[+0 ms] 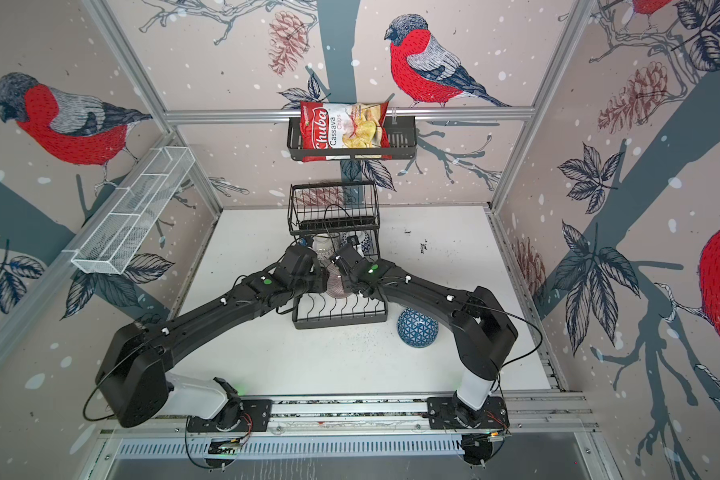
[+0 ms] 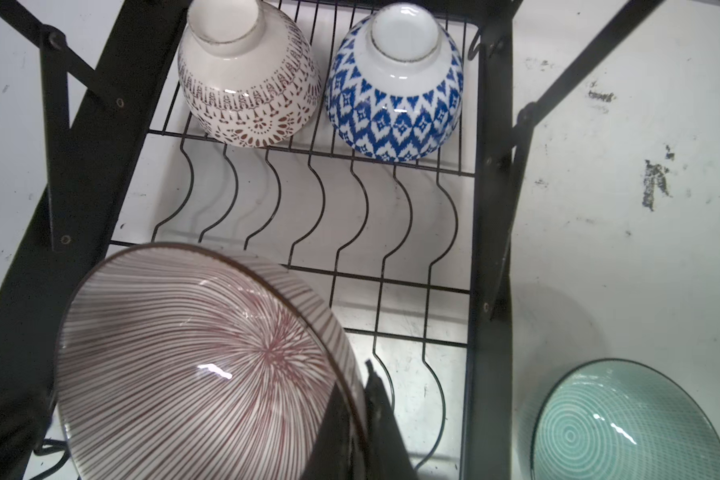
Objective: Load the bowls into the dish rack
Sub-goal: 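Open and draw back the left gripper while the right holds the bowl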
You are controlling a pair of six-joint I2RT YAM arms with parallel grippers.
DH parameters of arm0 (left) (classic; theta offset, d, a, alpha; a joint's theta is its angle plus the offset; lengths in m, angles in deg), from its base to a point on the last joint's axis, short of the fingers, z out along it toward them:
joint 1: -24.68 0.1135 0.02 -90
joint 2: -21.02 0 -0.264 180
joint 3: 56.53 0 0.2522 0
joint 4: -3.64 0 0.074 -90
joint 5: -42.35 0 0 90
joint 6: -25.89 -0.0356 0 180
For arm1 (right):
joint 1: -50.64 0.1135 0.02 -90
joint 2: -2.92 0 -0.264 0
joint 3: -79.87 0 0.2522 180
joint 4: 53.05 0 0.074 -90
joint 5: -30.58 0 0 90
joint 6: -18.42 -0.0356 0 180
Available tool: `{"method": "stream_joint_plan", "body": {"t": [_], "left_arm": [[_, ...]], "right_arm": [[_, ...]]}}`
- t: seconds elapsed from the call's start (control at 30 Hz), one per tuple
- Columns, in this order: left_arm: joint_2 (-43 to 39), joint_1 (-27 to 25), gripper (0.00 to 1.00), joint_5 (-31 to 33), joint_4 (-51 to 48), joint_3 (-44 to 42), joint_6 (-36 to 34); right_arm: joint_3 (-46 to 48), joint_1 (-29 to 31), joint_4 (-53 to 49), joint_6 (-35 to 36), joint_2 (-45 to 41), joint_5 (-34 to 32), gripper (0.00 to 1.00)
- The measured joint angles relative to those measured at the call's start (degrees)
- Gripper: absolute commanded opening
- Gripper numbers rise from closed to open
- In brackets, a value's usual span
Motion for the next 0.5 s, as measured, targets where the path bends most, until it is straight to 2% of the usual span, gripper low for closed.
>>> {"method": "stream_joint_plan", "body": {"t": [0.17, 0.5], "left_arm": [[-4.31, 2.73, 0.89, -0.59, 1.86, -4.72, 1.42], [-14.80, 7.76, 0.93, -1.44, 7.04, -13.97, 4.13]], "right_arm": [[-2.19, 1.49, -1.20, 0.00, 1.18, -5.11, 0.00], [-8.68, 5.99, -4.90, -0.02, 6.78, -21.46, 0.00]]}}
